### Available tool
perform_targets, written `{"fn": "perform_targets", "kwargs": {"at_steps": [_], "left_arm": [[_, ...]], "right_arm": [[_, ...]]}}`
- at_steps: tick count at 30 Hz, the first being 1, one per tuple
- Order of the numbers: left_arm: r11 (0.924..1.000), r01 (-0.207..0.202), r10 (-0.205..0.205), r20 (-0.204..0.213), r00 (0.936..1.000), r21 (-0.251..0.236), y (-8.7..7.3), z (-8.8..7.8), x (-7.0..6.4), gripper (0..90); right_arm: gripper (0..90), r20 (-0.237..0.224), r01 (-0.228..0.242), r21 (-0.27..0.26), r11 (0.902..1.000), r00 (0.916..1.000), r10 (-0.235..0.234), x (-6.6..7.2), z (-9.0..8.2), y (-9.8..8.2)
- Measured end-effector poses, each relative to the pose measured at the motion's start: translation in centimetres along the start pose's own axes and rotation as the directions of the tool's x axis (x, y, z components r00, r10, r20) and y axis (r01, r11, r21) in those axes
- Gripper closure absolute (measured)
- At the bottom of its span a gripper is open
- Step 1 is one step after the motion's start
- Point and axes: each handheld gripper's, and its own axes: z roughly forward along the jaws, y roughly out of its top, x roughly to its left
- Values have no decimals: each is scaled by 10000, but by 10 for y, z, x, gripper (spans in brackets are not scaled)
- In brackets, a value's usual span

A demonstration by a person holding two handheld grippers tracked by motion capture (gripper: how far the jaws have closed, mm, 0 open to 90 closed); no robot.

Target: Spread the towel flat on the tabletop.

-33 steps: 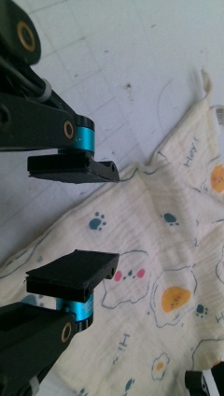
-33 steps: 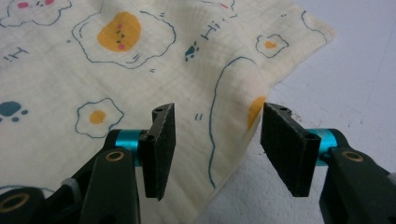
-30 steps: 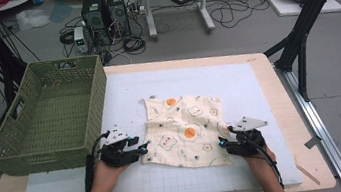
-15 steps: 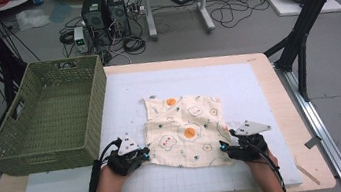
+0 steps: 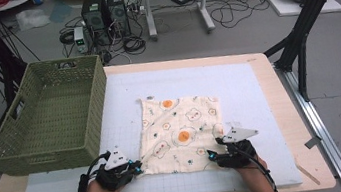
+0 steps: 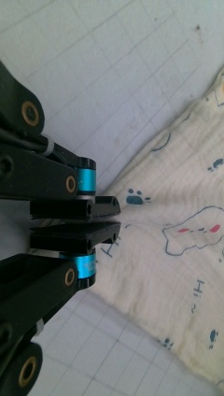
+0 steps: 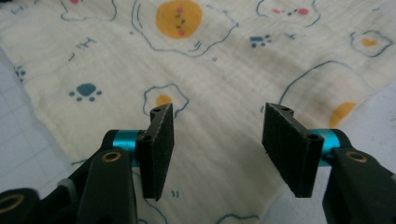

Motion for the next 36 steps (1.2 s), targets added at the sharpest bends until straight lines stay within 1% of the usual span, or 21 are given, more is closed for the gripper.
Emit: {"fn": "perform_targets", "kwargs": {"at_steps": [1,2,3,4,5,7,8,10,12,17,20,21,23,25,26,28,31,32,33,35,36], "left_arm": [[10000,45,-46,-61,10000,-59,0,-1,1,785],[9999,78,-80,-138,9999,-128,0,-1,1,692],[9995,207,-211,-169,9996,-257,1,-1,3,647],[9980,413,-423,-198,9989,-482,3,-2,5,599],[9971,471,-487,-263,9985,-601,4,-3,7,554],[9923,756,-782,-231,9967,-976,8,-4,12,495],[9904,823,-852,-215,9961,-1109,10,-4,14,492],[9861,999,-1039,-232,9943,-1331,14,-4,18,472],[9833,1108,-1146,-184,9932,-1446,18,-3,22,465],[9827,1153,-1199,-237,9925,-1446,27,7,32,461],[9836,1336,-1378,-273,9901,-1215,33,21,41,461],[9833,1393,-1441,-338,9890,-1173,35,24,44,460],[9794,1569,-1638,-462,9854,-1268,40,31,50,461],[9799,1589,-1674,-643,9838,-1210,47,39,55,462],[9798,1576,-1668,-682,9836,-1227,49,41,57,469],[9757,1667,-1796,-833,9802,-1422,55,48,60,481],[9778,1685,-1821,-1074,9774,-1247,65,59,68,492],[9768,1740,-1886,-1167,9751,-1248,68,63,71,493],[9745,1864,-2027,-1339,9700,-1248,71,68,74,496],[9739,1980,-2145,-1650,9627,-1109,73,76,77,498],[9769,1933,-2067,-1711,9633,-915,74,80,79,501]], "right_arm": [[476,-77,102,102,9999,9999,-101,0,1,0],[504,-159,168,162,9997,9997,-165,1,1,0],[525,-237,140,208,9997,9996,-135,1,1,0],[570,-326,126,177,9998,9994,-120,0,1,0],[635,-465,64,217,9997,9989,-54,-1,0,0],[765,-647,95,285,9995,9979,-77,-2,-3,-1],[843,-690,121,377,9992,9976,-95,-3,-5,-1],[876,-818,216,525,9984,9965,-173,-2,-10,-3],[877,-913,363,720,9967,9954,-296,-1,-15,-4],[869,-1396,494,940,9943,9896,-360,2,-30,-13],[762,-1396,315,836,9960,9900,-196,2,-35,-17],[710,-1325,180,718,9973,9912,-83,1,-37,-17],[651,-1108,-17,455,9990,9938,67,-1,-39,-17],[614,-901,-332,119,9994,9954,341,-5,-41,-16],[600,-637,-460,-19,9989,9969,458,-6,-42,-16],[594,-413,-542,-153,9984,9977,535,-8,-43,-16],[586,-100,-648,-108,9978,9979,647,-10,-41,-15],[578,-141,-632,-116,9979,9979,630,-10,-40,-15],[577,-109,-662,-103,9978,9978,660,-10,-39,-15],[575,-81,-618,-73,9981,9981,617,-10,-39,-15],[569,-119,-625,-94,9980,9980,623,-9,-39,-15]]}}
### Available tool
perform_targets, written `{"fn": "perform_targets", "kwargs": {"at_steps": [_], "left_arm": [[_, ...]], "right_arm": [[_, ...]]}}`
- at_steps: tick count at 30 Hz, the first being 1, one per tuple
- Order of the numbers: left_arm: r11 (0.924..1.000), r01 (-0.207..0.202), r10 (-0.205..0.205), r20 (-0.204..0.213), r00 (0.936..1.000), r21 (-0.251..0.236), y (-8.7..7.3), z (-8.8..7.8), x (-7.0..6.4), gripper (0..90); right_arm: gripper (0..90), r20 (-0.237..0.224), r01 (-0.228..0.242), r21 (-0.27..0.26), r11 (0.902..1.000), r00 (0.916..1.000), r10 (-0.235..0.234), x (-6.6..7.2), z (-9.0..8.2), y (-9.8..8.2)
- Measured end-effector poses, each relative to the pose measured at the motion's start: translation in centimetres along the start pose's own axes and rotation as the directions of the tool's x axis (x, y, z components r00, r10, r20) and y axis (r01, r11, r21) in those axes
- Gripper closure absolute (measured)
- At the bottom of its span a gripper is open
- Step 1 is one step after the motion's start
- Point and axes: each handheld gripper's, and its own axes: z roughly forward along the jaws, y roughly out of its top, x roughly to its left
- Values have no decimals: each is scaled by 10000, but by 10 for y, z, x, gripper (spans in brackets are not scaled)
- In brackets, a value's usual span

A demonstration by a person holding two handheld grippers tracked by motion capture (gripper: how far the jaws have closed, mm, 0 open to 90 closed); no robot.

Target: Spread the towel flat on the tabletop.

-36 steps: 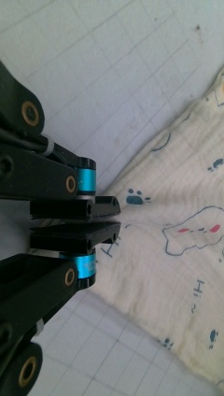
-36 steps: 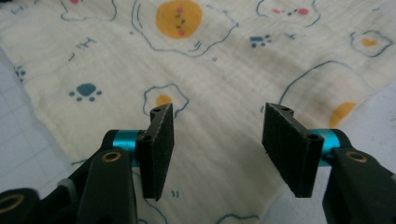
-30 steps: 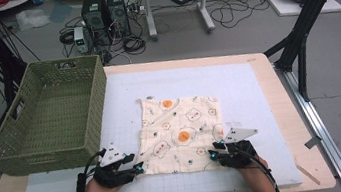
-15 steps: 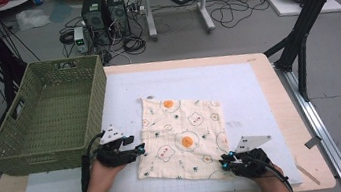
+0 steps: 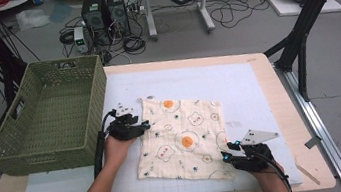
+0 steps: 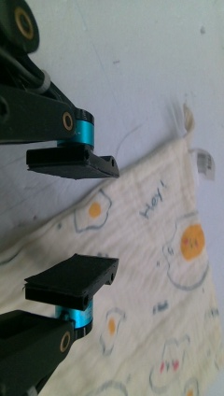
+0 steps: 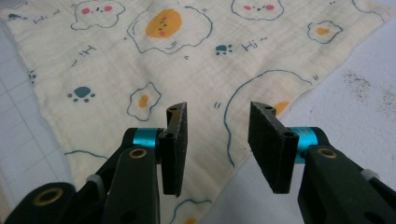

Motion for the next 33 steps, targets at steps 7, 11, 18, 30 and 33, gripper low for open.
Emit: {"fn": "perform_targets", "kwargs": {"at_steps": [7,11,18,30,33], "left_arm": [[9954,-937,946,-414,9947,222,-2,8,-5,793],[9988,-405,440,-1498,9877,265,-3,1,5,873],[9997,220,-232,-885,9958,-139,-11,-9,12,581],[9982,-99,102,57,9999,-590,-10,-28,0,450],[9987,-214,221,144,9997,-470,-11,-30,-2,452]], "right_arm": [[549,72,-32,-32,10000,10000,32,-2,0,-1],[546,156,-49,-42,10000,9999,50,-3,0,0],[526,1000,-441,-160,9989,9940,454,-17,17,17],[723,1714,-1219,206,9923,9783,1166,-51,82,54],[858,2688,-824,380,9959,9607,692,-53,83,58]]}}
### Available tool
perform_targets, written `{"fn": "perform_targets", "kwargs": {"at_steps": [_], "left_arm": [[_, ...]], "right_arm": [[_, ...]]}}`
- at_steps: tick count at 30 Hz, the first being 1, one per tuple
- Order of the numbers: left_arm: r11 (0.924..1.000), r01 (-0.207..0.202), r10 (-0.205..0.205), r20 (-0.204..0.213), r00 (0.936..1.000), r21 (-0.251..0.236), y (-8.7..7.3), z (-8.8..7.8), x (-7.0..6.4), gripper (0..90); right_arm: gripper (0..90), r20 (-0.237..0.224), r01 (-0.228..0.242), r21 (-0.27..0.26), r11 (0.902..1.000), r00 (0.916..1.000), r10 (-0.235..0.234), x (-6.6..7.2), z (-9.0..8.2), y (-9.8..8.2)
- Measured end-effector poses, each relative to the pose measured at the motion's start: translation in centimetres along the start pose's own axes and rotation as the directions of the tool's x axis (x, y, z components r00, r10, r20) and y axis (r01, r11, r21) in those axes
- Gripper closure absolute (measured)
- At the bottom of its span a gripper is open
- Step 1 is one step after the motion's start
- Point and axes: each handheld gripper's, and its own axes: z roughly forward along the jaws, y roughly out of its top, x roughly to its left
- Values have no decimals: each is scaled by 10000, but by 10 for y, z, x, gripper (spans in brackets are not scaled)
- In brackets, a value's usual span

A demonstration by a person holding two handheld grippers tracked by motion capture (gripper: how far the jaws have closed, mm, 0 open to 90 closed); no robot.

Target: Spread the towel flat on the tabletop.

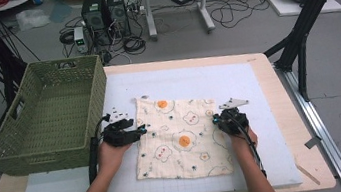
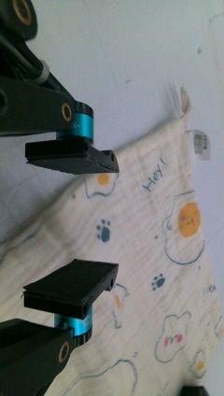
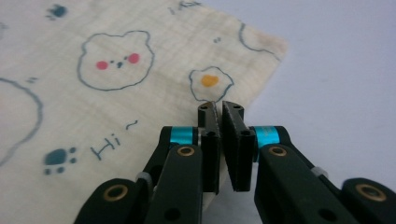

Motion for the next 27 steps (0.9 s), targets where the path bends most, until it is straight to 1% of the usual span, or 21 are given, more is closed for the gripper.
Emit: {"fn": "perform_targets", "kwargs": {"at_steps": [1,2,3,4,5,6,7,8,9,10,11,12,13,14,16,17,19,21,23,24,27], "left_arm": [[10000,46,-46,-9,10000,-49,-2,-1,-1,457],[10000,44,-44,48,10000,38,-4,-1,-2,467],[9998,-69,67,120,9999,176,-6,-2,-3,473],[9997,-91,87,169,9998,239,-9,-2,-4,483],[9985,-206,193,261,9995,499,-10,-2,-5,493],[9978,-233,213,333,9992,619,-11,-3,-6,496],[9984,-278,258,398,9989,501,-13,-4,-8,499],[9981,-312,288,443,9986,540,-13,-5,-8,530],[9967,-414,382,468,9982,696,-13,-5,-10,544],[9953,-544,501,550,9972,804,-14,-5,-11,558],[9940,-744,697,595,9958,800,-15,-5,-14,596],[9911,-1038,988,619,9932,832,-17,-5,-16,681],[9876,-1278,1232,545,9909,912,-19,-5,-18,783],[9868,-1365,1326,495,9899,872,-22,-6,-20,816],[9882,-1321,1291,428,9907,776,-25,-8,-21,854],[9872,-1387,1360,379,9900,793,-25,-10,-21,862],[9849,-1521,1514,143,9884,828,-27,-14,-21,869],[9860,-1471,1475,17,9891,786,-29,-18,-20,870],[9898,-1274,1274,41,9918,635,-32,-20,-17,862],[9915,-1157,1159,17,9933,601,-32,-21,-15,837],[9962,-673,674,2,9977,546,-32,-21,-11,638]], "right_arm": [[857,260,-139,-45,9999,9996,140,-2,1,0],[829,490,-327,-88,9994,9983,330,-4,1,-1],[770,602,-523,-136,9985,9968,531,-5,2,-1],[694,560,-783,-201,9967,9953,793,-7,2,-2],[651,510,-875,-239,9959,9948,886,-8,1,-2],[618,421,-887,-235,9958,9951,897,-8,-1,-3],[591,348,-924,-358,9951,9950,936,-9,-4,-3],[565,247,-963,-552,9938,9949,977,-10,-8,-4],[544,140,-1023,-627,9928,9945,1034,-10,-11,-5],[539,49,-1005,-719,9923,9949,1011,-9,-15,-6],[532,4,-865,-794,9931,9962,868,-9,-19,-7],[521,-117,-793,-774,9938,9968,786,-7,-25,-8],[515,-166,-646,-756,9950,9978,635,-5,-29,-9],[513,-204,-516,-798,9955,9985,501,-4,-32,-10],[504,-417,-258,-734,9970,9989,228,1,-41,-15],[501,-420,74,-712,9974,9991,-104,3,-47,-18],[498,-566,236,-632,9977,9980,-271,7,-54,-24],[499,-829,352,-573,9977,9958,-399,12,-61,-33],[507,-1059,412,-372,9985,9934,-450,18,-66,-42],[509,-1146,502,-307,9983,9920,-534,20,-67,-44],[520,-1442,548,220,9983,9882,-511,26,-68,-53]]}}
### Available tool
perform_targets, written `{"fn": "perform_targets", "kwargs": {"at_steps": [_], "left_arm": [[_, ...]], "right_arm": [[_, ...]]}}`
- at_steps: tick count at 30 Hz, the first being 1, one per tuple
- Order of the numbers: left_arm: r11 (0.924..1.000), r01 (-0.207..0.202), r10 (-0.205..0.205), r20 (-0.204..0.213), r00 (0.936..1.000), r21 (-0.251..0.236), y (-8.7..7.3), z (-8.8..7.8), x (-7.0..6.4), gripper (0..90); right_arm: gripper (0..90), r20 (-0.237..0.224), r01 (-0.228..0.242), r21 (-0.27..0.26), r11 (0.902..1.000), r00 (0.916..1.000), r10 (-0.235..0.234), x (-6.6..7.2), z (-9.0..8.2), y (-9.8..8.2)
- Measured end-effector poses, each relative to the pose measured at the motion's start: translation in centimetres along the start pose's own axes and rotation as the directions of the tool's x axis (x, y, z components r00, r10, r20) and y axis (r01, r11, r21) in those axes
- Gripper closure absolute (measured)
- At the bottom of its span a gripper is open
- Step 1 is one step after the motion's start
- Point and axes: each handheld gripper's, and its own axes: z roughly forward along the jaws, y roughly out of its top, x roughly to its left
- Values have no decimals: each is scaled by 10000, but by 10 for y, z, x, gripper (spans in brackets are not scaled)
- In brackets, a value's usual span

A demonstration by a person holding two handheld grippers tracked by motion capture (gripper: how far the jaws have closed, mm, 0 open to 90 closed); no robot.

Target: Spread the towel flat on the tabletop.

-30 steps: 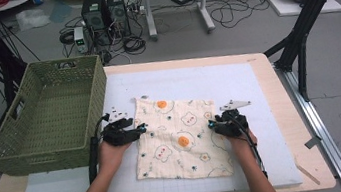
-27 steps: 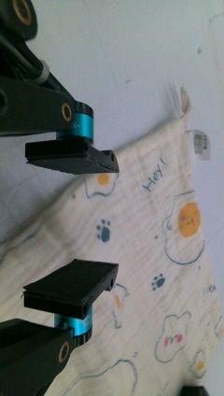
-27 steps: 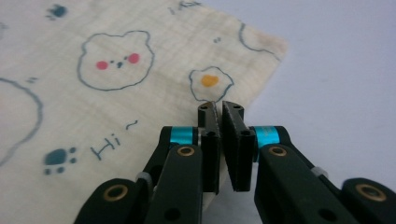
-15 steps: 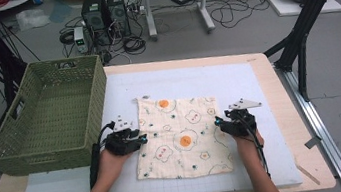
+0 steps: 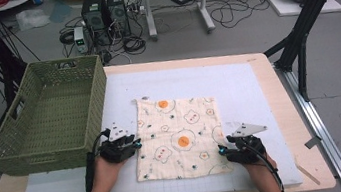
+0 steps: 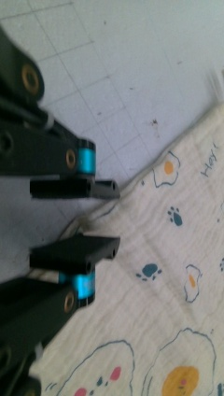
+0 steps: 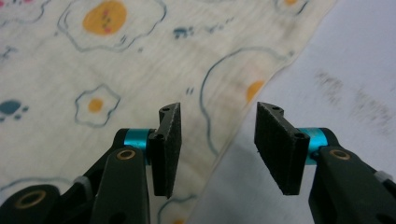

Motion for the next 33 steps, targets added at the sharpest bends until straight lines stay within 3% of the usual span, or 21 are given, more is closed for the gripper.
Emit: {"fn": "perform_targets", "kwargs": {"at_steps": [3,6,10,13,16,18,20,22,27,33], "left_arm": [[9994,297,-297,-43,9995,-180,-1,-2,2,520],[9988,322,-320,80,9995,-362,-2,-4,2,497],[9983,368,-353,324,9989,-447,-2,-6,1,492],[9968,403,-368,501,9981,-689,-1,-9,1,487],[9934,512,-431,792,9959,-1028,1,-13,2,448],[9888,664,-501,1220,9913,-1336,2,-15,4,426],[9849,677,-448,1432,9887,-1594,3,-18,4,406],[9775,746,-458,1467,9881,-1971,5,-20,3,321],[9640,696,-287,1600,9867,-2565,7,-24,2,179],[9595,643,-214,1565,9875,-2744,7,-27,3,179]], "right_arm": [[614,-253,-69,51,10000,9997,70,1,-2,-5],[833,-423,-54,228,9997,9991,64,3,-8,-8],[854,-130,243,479,9986,9996,-237,8,-16,-11],[677,122,151,276,9995,9998,-155,7,-19,-13],[465,499,-122,-615,9980,9986,153,1,-25,-11],[352,692,-234,-1053,9942,9971,308,-2,-29,-9],[302,996,-169,-1402,9900,9945,310,-5,-33,-7],[221,1290,-23,-1801,9836,9913,259,-8,-36,-5],[112,1310,114,-2197,9755,9912,179,-17,-40,-4],[111,1452,506,-2219,9737,9892,-183,-22,-41,-3]]}}
